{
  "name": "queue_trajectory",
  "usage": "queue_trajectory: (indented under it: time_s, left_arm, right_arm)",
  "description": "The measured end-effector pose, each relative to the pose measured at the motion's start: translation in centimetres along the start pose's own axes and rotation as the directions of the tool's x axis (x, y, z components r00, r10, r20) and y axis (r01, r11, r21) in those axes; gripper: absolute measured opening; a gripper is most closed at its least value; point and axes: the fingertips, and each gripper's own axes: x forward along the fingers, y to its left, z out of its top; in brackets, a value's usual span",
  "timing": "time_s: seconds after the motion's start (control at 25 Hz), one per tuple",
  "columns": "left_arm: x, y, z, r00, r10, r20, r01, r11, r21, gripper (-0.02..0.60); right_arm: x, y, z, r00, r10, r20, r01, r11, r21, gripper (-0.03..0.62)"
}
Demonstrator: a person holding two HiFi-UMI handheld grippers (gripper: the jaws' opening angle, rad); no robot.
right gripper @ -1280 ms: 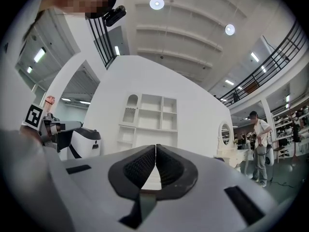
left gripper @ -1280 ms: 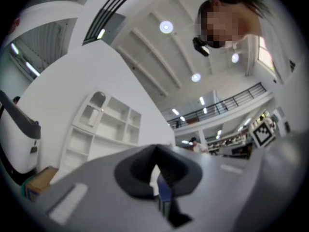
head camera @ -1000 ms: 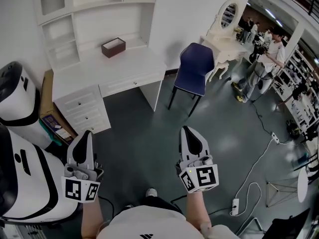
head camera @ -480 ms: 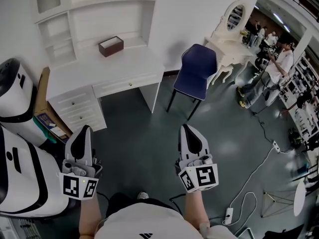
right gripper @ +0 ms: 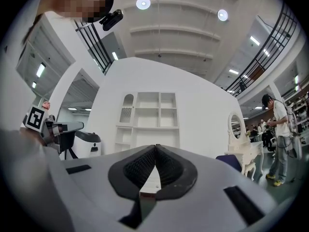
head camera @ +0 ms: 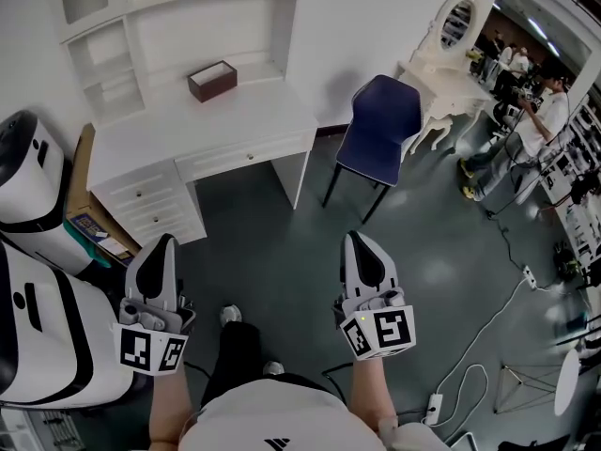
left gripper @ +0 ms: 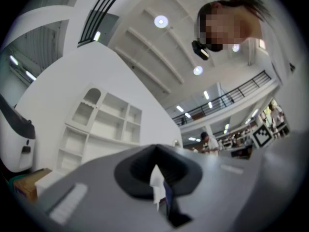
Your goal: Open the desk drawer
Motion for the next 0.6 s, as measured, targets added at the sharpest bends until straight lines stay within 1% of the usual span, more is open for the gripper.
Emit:
queue_trajectory:
  time_s: [0.24, 0.6]
  left_arm:
    - [3.1, 3.3, -1.5, 1.0, -0.002, 0.004, 0.002, 1.0, -0.01, 0.006]
    - [9.1, 10.1, -3.0, 1.0, -0.022, 0.016, 0.022, 1.0, -0.009, 0.006]
  right_arm:
    - [4.5, -0.1, -0.5, 1.0, -0.004, -0.001, 0.004, 1.0, -0.009, -0.009]
    - [13.7, 0.2, -0.5, 1.0, -0.014, 0.019, 0.014, 1.0, 0.001, -0.009]
